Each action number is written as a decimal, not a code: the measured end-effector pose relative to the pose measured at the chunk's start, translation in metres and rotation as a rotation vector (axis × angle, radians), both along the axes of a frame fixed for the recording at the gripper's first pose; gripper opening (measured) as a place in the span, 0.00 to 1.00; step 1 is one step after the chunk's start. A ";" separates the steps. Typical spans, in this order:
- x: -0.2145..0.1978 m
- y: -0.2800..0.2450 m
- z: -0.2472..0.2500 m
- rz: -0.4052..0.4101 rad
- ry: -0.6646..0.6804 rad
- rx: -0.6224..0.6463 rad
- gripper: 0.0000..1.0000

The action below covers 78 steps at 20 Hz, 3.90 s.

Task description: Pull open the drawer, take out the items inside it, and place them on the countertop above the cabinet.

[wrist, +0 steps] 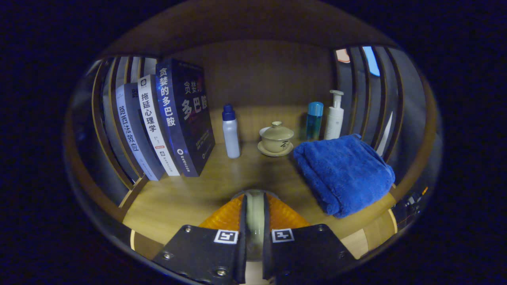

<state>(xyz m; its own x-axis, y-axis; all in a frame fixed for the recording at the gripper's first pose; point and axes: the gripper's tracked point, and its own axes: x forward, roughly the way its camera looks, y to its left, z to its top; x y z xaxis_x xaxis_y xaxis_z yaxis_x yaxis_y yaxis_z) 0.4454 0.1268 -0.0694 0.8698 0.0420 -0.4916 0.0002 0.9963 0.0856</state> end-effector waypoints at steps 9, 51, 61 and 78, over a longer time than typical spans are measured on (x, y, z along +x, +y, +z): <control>-0.007 0.000 0.012 0.032 -0.057 -0.023 0.23; -0.282 -0.026 -0.065 0.032 -0.227 -0.017 0.97; -0.283 -0.027 -0.067 0.022 -0.223 0.040 0.97; -0.283 -0.026 -0.068 0.019 -0.221 0.052 0.97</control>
<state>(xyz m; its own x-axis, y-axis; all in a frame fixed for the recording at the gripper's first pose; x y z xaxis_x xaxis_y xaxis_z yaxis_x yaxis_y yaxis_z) 0.1622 0.1005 -0.1376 0.9550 0.0800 -0.2856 -0.0432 0.9902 0.1328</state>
